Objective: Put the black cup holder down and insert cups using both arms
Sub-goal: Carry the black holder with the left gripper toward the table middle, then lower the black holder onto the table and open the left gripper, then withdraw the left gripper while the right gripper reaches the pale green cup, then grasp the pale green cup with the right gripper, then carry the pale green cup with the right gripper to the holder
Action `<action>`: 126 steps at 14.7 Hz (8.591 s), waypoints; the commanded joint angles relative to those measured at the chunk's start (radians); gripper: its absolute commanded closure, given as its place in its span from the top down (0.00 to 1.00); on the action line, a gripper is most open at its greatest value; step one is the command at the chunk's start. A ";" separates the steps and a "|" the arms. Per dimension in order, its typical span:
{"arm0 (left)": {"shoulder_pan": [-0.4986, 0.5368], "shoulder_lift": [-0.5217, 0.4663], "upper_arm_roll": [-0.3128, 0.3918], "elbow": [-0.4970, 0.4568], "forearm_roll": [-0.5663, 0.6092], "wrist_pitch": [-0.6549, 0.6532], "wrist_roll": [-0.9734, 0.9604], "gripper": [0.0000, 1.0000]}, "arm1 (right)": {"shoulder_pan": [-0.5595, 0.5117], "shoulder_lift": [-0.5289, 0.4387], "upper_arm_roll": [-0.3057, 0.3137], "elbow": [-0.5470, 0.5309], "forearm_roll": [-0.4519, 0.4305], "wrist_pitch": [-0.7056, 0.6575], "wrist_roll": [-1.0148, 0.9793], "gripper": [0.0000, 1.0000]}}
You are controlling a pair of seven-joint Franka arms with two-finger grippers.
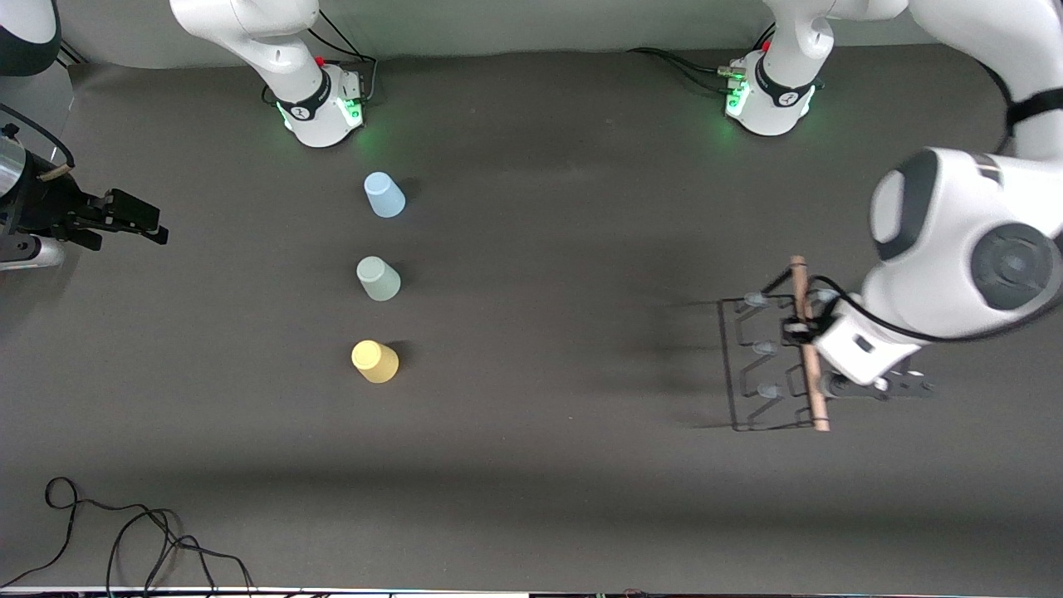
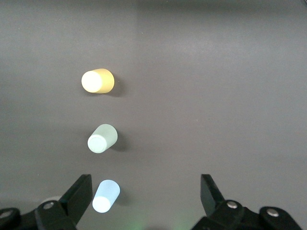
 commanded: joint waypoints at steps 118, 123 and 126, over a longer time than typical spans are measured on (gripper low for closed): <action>0.310 -0.285 -0.045 -0.038 0.117 -0.198 0.443 1.00 | 0.708 0.440 0.013 0.035 0.220 0.433 1.153 0.09; 0.315 -0.308 -0.045 -0.026 0.103 -0.211 0.435 1.00 | 0.731 0.479 0.013 0.035 0.218 0.482 1.176 0.09; 0.315 -0.311 -0.045 -0.017 0.105 -0.211 0.435 1.00 | 0.748 0.509 0.013 0.035 0.211 0.507 1.176 0.09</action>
